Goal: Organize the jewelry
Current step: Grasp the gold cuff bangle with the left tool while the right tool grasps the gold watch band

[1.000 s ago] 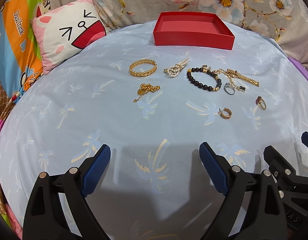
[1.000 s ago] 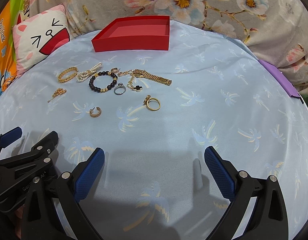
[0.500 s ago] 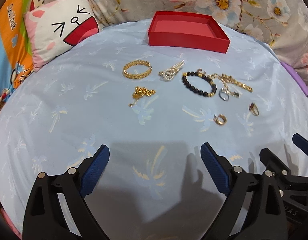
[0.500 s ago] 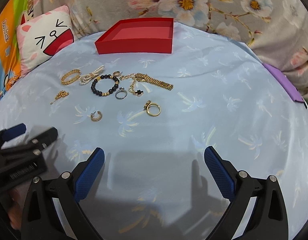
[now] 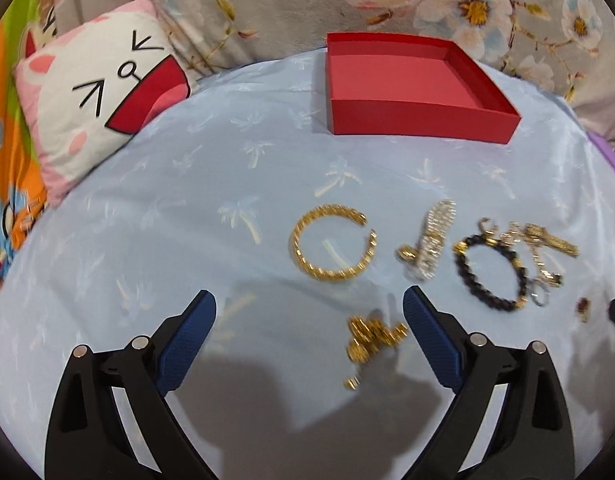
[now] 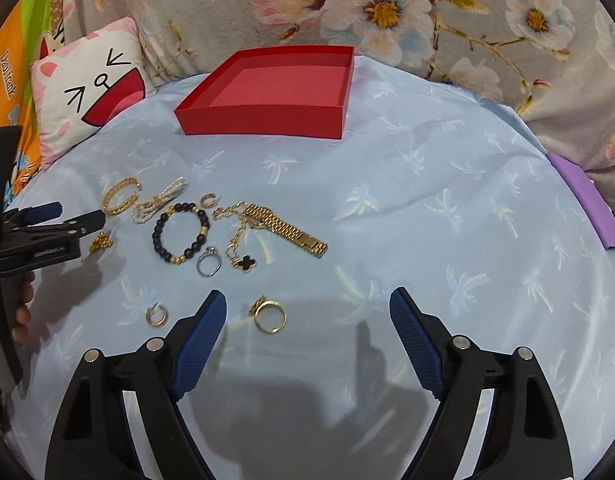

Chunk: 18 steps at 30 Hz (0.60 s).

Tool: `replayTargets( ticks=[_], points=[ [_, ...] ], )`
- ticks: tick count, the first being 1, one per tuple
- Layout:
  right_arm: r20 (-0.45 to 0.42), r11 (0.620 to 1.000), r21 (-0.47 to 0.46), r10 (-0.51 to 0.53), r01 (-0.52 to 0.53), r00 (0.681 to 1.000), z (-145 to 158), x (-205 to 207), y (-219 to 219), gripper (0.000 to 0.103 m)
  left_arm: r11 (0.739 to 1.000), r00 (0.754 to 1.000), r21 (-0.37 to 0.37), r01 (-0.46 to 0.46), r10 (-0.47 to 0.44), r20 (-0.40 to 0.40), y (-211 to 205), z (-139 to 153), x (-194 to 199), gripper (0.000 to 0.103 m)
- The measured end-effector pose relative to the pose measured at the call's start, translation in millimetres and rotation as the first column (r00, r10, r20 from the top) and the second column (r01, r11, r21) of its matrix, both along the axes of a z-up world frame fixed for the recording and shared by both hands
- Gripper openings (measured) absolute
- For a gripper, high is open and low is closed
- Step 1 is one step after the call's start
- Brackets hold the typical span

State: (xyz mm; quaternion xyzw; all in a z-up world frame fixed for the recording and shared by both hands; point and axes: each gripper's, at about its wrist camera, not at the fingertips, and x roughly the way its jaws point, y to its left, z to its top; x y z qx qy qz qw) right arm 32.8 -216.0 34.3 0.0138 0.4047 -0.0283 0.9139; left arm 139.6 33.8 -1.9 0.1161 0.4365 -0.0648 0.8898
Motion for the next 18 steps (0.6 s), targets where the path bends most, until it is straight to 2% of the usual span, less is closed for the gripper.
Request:
replayTargets(
  ticks=[3, 4, 8, 11, 13, 14, 18],
  points=[
    [-0.002, 1.000, 0.002, -0.001, 0.001, 1.000, -0.3, 9.4, -2.5, 0.081, 1.000, 1.000, -0.009, 0.013, -0.013, 0.004, -1.5, -4.8, 16.9, 0.090],
    [-0.002, 1.000, 0.004, 0.001, -0.001, 1.000, -0.6, 11.7, -2.3, 0.081, 0.999, 1.000, -0.030, 0.019, -0.019, 0.019, -2.4, -2.9, 20.1, 0.085],
    [-0.008, 1.000, -0.007, 0.028, -0.028, 1.000, -2.5, 23.2, 0.9, 0.080, 0.997, 0.999, -0.067, 0.042, -0.041, 0.017, -8.6, -3.7, 33.0, 0.082],
    [-0.015, 0.998, 0.001, 0.062, -0.062, 0.998, -2.1, 32.6, 3.3, 0.073, 0.991, 0.999, -0.128, 0.048, -0.046, 0.022, -6.9, 0.3, 38.5, 0.073],
    [-0.022, 0.995, 0.023, 0.093, -0.092, 0.995, -1.6, 41.0, 3.9, 0.064, 0.990, 0.998, -0.132, 0.052, -0.048, 0.029, -7.7, 2.0, 39.9, 0.069],
    [-0.026, 0.994, 0.028, 0.107, -0.107, 0.994, -1.7, 46.8, 3.8, 0.059, 0.989, 0.998, -0.135, 0.058, -0.054, 0.032, -8.2, 2.6, 39.5, 0.064],
    [-0.051, 0.985, 0.053, 0.168, -0.166, 0.984, -6.0, 68.9, 3.8, 0.052, 0.986, 0.997, -0.152, 0.070, -0.065, 0.040, -7.6, 4.3, 36.9, 0.053]
  ],
)
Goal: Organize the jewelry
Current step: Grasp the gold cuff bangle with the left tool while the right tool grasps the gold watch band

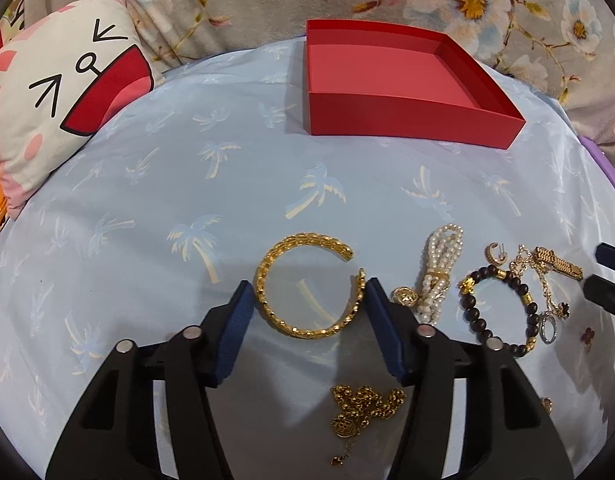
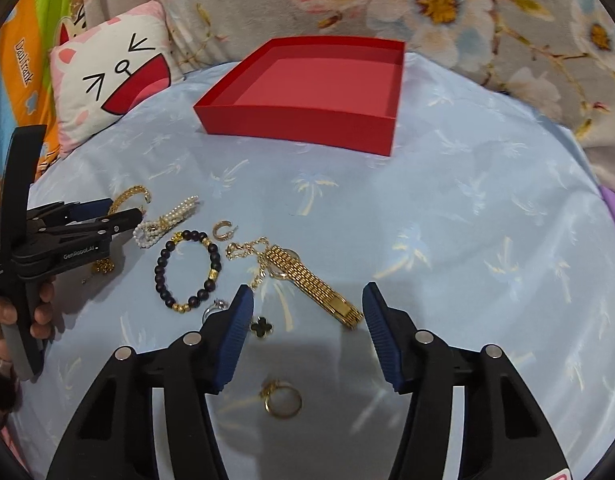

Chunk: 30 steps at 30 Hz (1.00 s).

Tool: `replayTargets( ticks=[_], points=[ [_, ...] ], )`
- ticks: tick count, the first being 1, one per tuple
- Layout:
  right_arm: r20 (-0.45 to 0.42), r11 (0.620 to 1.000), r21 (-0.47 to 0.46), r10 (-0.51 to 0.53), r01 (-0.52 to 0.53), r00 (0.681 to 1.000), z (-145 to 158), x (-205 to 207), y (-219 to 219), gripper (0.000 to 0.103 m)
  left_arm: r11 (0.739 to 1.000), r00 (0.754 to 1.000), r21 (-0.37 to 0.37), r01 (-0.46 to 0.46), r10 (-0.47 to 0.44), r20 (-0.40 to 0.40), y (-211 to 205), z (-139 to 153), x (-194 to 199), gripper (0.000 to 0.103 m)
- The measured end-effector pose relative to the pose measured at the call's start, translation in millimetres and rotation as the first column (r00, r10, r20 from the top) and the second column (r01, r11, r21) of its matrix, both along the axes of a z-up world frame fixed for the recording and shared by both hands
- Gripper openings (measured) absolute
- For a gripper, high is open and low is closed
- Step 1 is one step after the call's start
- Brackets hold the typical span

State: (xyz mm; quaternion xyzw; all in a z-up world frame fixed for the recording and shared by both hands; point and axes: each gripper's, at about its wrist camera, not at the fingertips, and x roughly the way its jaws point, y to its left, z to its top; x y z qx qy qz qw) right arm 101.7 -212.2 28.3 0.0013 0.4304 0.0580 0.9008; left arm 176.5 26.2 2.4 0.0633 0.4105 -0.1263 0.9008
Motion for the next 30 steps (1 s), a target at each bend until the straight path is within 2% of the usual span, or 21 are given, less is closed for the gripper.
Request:
replayTargets(
  ticks=[3, 10, 17, 23, 24, 25, 30],
  points=[
    [-0.023, 0.999, 0.029, 0.035, -0.034, 0.999, -6.0, 13.7, 0.0, 0.051, 1.000, 1.000, -0.022, 0.009, -0.009, -0.003, 2.1, -0.2, -1.4, 0.053],
    [-0.028, 0.997, -0.006, 0.081, -0.081, 0.996, -16.1, 26.9, 7.0, 0.044, 0.999, 1.000, -0.031, 0.016, -0.016, -0.006, 2.8, -0.5, -2.2, 0.053],
    [-0.029, 0.994, -0.005, 0.105, -0.105, 0.994, -20.9, 30.6, 5.3, 0.026, 0.999, 1.000, -0.033, 0.027, -0.027, -0.006, 0.3, -0.8, -4.9, 0.053],
    [-0.019, 0.994, 0.002, 0.109, -0.109, 0.994, -19.6, 27.0, 5.3, 0.022, 0.999, 1.000, -0.036, 0.019, -0.019, -0.005, 2.0, -1.1, -8.1, 0.053],
    [-0.017, 0.994, 0.005, 0.106, -0.106, 0.994, -18.7, 26.3, 4.5, 0.013, 0.999, 1.000, -0.034, 0.017, -0.017, -0.003, 2.3, -0.8, -8.8, 0.053],
    [-0.012, 0.995, 0.008, 0.101, -0.101, 0.995, -16.8, 25.7, 3.3, 0.010, 0.999, 1.000, -0.032, 0.017, -0.017, 0.000, 2.4, -0.3, -9.9, 0.053],
    [0.005, 0.995, 0.019, 0.100, -0.100, 0.995, -7.1, 20.4, 0.7, 0.010, 0.999, 1.000, -0.038, 0.016, -0.015, 0.021, 4.2, 8.4, -14.9, 0.053]
  ],
)
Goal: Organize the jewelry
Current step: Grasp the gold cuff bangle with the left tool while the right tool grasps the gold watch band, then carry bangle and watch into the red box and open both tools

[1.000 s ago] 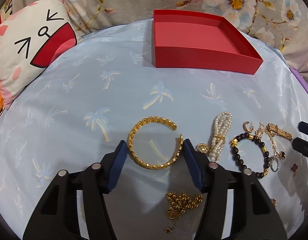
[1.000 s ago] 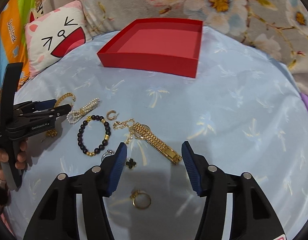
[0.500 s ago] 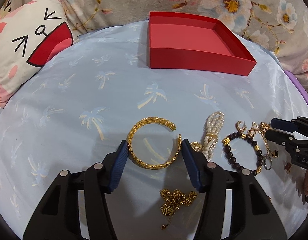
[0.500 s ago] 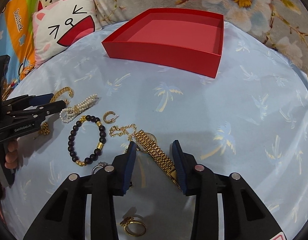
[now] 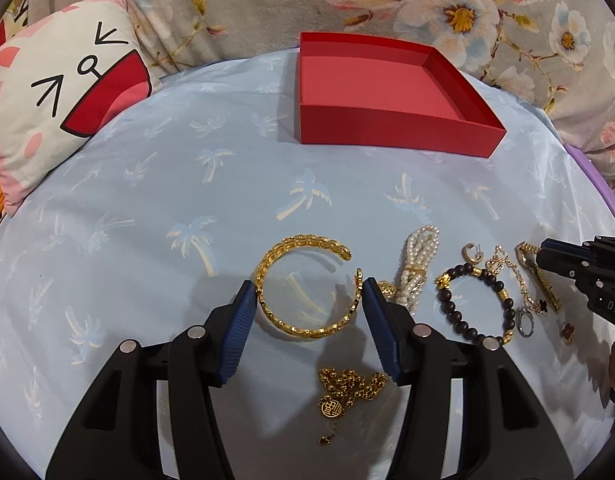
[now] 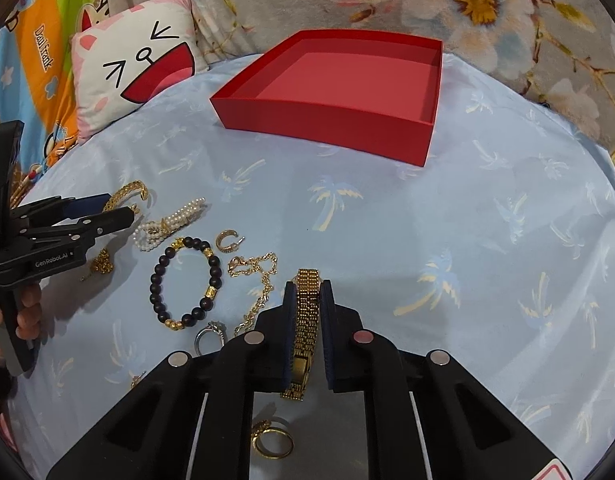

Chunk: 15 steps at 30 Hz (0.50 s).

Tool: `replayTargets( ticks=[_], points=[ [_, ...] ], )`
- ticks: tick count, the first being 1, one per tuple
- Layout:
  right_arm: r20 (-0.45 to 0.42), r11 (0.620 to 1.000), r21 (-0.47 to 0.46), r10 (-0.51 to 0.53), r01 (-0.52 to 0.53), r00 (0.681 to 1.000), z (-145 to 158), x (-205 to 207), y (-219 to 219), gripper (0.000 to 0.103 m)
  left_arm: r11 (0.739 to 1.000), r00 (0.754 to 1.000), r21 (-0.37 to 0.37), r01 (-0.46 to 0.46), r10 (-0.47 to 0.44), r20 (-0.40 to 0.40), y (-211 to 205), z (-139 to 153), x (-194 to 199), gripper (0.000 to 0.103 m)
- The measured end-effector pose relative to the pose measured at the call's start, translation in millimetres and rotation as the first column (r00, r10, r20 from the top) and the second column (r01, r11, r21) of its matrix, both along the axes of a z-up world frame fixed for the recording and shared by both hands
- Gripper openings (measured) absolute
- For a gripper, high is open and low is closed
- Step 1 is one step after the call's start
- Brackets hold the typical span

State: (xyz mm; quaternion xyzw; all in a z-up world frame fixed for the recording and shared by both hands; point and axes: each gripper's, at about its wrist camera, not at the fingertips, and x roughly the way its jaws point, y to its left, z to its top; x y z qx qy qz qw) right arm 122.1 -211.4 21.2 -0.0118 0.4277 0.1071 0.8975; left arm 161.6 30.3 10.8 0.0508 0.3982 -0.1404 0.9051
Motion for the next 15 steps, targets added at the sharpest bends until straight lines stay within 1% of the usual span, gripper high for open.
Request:
replayTargets(
  ticks=[6, 9, 12, 15],
  points=[
    [0.024, 1.000, 0.012, -0.016, 0.015, 1.000, 15.0, -5.3, -4.6, 0.010, 1.000, 1.000, -0.010, 0.016, -0.016, 0.020, -1.6, 13.7, -6.5, 0.053],
    [0.043, 0.999, 0.026, -0.022, 0.021, 0.999, 30.5, -6.5, -8.1, 0.010, 0.999, 0.999, -0.022, 0.039, -0.039, 0.022, -4.2, 23.2, -7.8, 0.053],
    [0.072, 0.999, 0.021, -0.033, 0.031, 0.997, 45.7, -6.1, -10.4, 0.010, 0.997, 0.998, -0.041, 0.063, -0.062, 0.027, -8.9, 35.2, -5.7, 0.053],
    [0.081, 0.998, 0.025, -0.051, 0.049, 0.995, 59.9, 3.1, -15.0, 0.010, 0.996, 0.996, -0.045, 0.082, -0.081, 0.031, -16.2, 46.5, 2.5, 0.053]
  ],
)
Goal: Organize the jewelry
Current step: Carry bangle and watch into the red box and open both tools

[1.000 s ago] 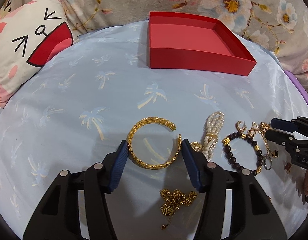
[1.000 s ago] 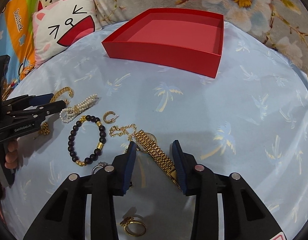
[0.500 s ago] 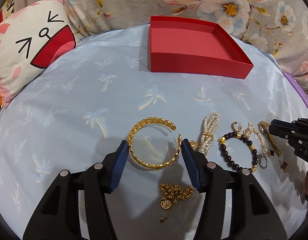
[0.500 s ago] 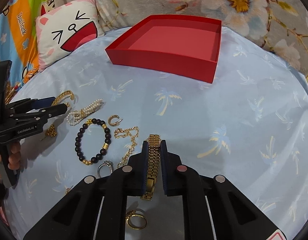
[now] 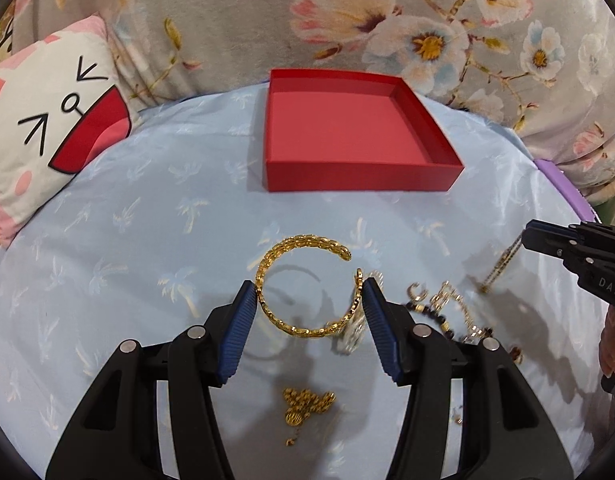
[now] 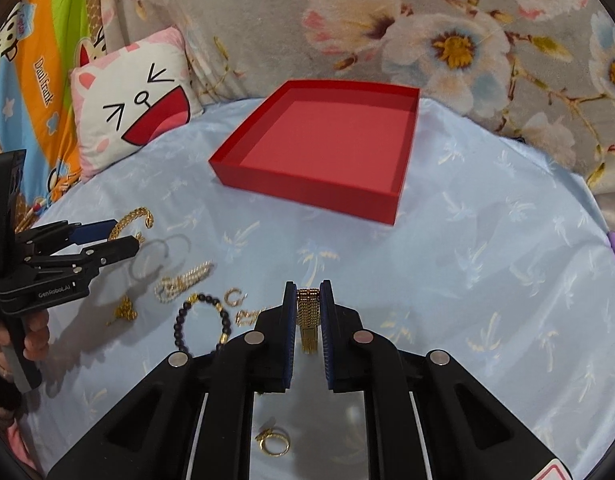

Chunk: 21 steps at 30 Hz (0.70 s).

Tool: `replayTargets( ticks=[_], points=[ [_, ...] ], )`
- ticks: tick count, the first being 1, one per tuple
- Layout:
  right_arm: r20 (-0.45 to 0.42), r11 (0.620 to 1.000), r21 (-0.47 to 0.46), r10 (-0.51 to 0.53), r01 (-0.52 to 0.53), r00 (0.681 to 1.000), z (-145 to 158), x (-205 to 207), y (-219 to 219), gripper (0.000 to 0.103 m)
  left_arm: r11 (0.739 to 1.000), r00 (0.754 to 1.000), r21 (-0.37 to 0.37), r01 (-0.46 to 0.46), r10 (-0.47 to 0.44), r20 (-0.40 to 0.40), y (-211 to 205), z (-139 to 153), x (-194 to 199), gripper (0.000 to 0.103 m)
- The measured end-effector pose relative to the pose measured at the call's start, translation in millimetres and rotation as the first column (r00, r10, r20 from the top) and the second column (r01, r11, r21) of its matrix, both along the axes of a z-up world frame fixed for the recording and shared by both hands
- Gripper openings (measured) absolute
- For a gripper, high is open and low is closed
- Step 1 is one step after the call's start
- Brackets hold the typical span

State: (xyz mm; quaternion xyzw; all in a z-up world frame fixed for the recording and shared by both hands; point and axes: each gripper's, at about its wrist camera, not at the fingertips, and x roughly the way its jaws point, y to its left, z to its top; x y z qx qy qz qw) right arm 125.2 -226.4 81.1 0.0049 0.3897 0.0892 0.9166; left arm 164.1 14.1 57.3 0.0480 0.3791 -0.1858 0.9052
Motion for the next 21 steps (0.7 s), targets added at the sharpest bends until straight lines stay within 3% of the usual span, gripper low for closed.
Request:
replayTargets(
  ticks=[7, 13, 16, 21],
  points=[
    [0.025, 0.999, 0.023, -0.046, 0.045, 0.999, 38.9, 57.2, -18.6, 0.010, 0.999, 0.999, 0.021, 0.031, -0.031, 0.030, -28.0, 29.4, 44.6, 0.053],
    [0.076, 0.993, 0.014, -0.116, 0.115, 0.990, 71.1, 132.4, -29.9, 0.010, 0.999, 0.998, -0.001, 0.037, -0.037, 0.047, -56.2, 54.1, 105.0, 0.053],
    [0.088, 0.987, 0.025, -0.159, 0.158, 0.983, 77.2, 174.0, -36.5, 0.010, 0.999, 0.999, -0.023, 0.038, -0.037, 0.039, -70.9, 59.7, 139.7, 0.053],
    [0.076, 0.975, 0.011, -0.222, 0.222, 0.972, 72.4, 245.2, -43.5, 0.010, 1.000, 0.999, 0.008, 0.003, -0.003, 0.039, -98.4, 54.8, 199.0, 0.053]
  ],
)
